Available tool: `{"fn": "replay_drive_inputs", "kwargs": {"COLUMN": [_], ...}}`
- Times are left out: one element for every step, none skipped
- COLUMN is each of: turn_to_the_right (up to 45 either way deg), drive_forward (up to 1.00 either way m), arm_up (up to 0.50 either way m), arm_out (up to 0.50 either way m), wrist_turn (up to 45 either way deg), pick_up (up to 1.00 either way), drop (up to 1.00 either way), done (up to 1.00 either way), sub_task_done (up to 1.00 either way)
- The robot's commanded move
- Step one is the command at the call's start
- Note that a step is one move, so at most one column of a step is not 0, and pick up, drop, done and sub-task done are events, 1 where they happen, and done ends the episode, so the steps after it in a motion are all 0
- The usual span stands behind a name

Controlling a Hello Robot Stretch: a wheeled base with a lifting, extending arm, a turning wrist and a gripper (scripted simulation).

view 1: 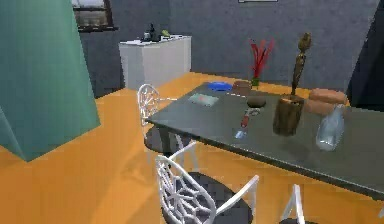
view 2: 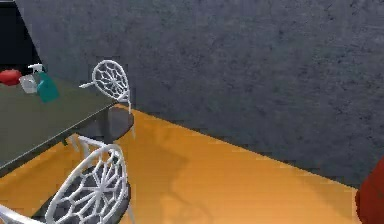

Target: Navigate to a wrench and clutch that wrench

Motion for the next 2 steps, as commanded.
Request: {"fn": "replay_drive_inputs", "kwargs": {"turn_to_the_right": [-45.0, -24.0], "drive_forward": [0.00, 0.00], "arm_up": [0.00, 0.00], "arm_out": [0.00, 0.00], "wrist_turn": [0.0, 0.0], "pick_up": [0.00, 0.00], "drop": [0.00, 0.00], "done": [0.00, 0.00], "sub_task_done": [0.00, 0.00]}}
